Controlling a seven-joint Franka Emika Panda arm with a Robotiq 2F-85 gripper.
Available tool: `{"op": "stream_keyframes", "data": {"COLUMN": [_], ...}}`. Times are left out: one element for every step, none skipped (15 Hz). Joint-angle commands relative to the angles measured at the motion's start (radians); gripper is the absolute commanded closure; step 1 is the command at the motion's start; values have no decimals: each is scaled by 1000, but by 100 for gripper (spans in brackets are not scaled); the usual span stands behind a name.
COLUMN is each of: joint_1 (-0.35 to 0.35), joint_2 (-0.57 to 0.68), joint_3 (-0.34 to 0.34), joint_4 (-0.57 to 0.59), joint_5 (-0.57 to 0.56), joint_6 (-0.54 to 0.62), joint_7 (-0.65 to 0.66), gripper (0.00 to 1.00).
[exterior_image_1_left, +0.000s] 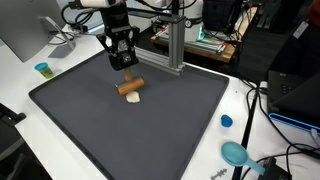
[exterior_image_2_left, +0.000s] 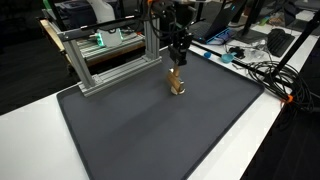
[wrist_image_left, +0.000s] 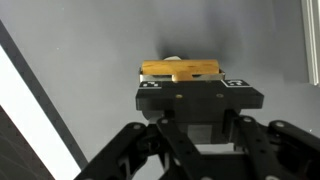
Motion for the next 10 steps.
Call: {"op": "stream_keyframes", "data": {"joint_1": [5, 8, 13, 17, 21, 27, 29, 29, 27, 24], "joint_2": [18, 30, 49, 65, 83, 105, 123, 127, 129, 131], "joint_3": [1, 3, 5, 7, 9, 11, 15, 23, 32, 43], "joint_4": [44, 50, 51, 53, 52, 46, 46, 41, 30, 18], "joint_5": [-2, -2, -4, -6, -9, -12, -7, 7, 23, 44], "joint_6": [-43, -44, -25, -23, -11, 18, 40, 59, 78, 104], "joint_7": [-7, -4, 6, 10, 19, 35, 40, 40, 31, 19], "gripper": [78, 78, 78, 78, 78, 78, 78, 78, 78, 78]}}
